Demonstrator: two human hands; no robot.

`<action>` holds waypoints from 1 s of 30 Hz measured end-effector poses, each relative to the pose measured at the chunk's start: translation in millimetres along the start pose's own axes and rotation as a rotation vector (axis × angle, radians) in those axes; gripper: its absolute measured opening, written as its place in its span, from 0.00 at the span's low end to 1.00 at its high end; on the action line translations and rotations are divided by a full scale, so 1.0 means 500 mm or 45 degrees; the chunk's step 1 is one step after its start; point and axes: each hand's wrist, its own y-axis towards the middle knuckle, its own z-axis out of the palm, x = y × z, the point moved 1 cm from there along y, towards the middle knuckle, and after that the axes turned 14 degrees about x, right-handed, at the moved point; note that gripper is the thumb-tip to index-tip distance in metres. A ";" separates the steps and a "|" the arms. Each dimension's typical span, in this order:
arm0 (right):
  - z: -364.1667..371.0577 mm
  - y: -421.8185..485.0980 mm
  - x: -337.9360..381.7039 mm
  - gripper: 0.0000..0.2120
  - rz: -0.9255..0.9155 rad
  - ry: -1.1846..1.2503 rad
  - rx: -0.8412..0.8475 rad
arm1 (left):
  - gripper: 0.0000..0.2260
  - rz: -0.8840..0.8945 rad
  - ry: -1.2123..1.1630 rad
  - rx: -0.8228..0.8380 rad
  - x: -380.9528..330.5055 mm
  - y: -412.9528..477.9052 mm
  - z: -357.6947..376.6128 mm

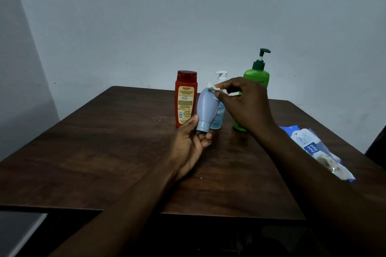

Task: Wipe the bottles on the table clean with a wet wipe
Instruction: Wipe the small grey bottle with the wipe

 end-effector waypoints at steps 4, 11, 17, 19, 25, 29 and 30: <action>0.000 -0.007 -0.002 0.06 -0.044 -0.007 -0.009 | 0.17 0.027 0.029 -0.038 -0.003 0.000 -0.004; 0.018 -0.040 -0.009 0.07 -0.051 -0.055 -0.008 | 0.21 0.055 0.001 -0.077 -0.003 0.002 -0.005; 0.055 -0.094 0.004 0.08 -0.080 -0.022 0.057 | 0.14 0.101 -0.052 -0.086 -0.006 0.002 -0.008; 0.064 -0.111 0.018 0.09 -0.126 -0.071 0.099 | 0.12 0.108 -0.083 -0.076 -0.009 0.000 -0.004; 0.064 -0.119 0.023 0.11 -0.140 -0.087 0.071 | 0.16 0.113 -0.086 -0.102 -0.008 -0.001 0.002; 0.069 -0.117 0.020 0.09 -0.128 -0.032 0.029 | 0.14 0.087 -0.039 -0.078 -0.006 0.000 -0.002; 0.070 -0.116 0.018 0.09 -0.115 -0.010 0.015 | 0.13 0.088 -0.034 -0.073 -0.006 0.000 -0.003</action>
